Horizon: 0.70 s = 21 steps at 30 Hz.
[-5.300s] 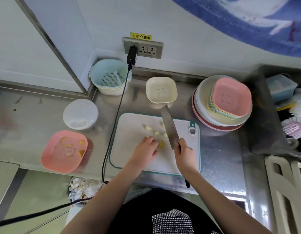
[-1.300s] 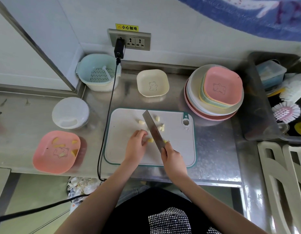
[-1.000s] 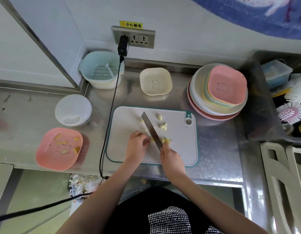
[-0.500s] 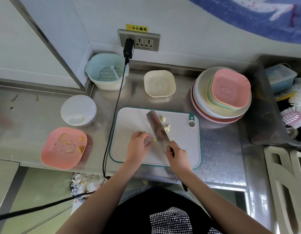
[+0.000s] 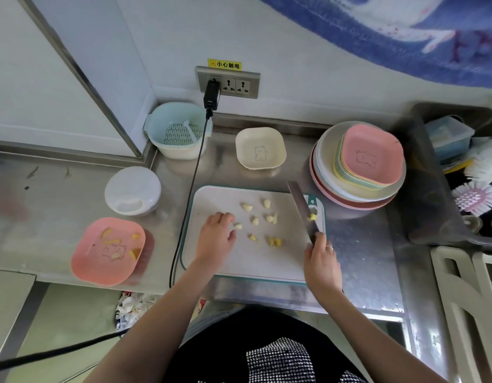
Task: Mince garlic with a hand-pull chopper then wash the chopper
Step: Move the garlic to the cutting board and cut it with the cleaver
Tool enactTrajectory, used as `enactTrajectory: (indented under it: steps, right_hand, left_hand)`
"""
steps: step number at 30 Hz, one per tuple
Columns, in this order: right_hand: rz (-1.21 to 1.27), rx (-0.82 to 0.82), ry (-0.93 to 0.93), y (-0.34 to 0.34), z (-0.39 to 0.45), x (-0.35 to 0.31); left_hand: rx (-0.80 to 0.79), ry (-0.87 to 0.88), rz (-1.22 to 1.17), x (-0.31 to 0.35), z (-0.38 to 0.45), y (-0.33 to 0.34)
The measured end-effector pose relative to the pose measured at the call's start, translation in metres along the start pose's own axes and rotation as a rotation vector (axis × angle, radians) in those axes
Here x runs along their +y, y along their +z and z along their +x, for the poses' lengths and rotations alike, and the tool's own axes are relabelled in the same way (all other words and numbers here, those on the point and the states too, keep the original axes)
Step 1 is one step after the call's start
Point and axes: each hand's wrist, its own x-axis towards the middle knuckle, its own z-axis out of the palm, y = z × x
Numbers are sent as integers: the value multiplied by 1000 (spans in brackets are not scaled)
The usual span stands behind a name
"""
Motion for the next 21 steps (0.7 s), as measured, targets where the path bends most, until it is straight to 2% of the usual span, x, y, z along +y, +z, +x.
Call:
enactTrajectory:
  steps: [3,5,10,14,16,19,21]
  right_hand:
    - [-152,-80,21,13,2,-2]
    - [-223,-119,26,17,1,-4]
    - [-364,-48,-18,14,2,-2]
    - [-385,50,-53,12,6,-10]
    - [-366,62,-82,14,8,-20]
    - [-326,62,-132,19,6,-42]
    - [-288,56,-157,23,2,-58]
  left_hand:
    - [-50,83,22,9,6,1]
    - [-28,117,29,7,8,0]
    - [180,133,132,-21,14,-23]
    - [336,-10,319,-54,23,-58]
    - [299,-161,387,-69,29,-74]
    - [68,-445,336,-90,39,-95]
    - [-55,-554,297,-106,46,-104]
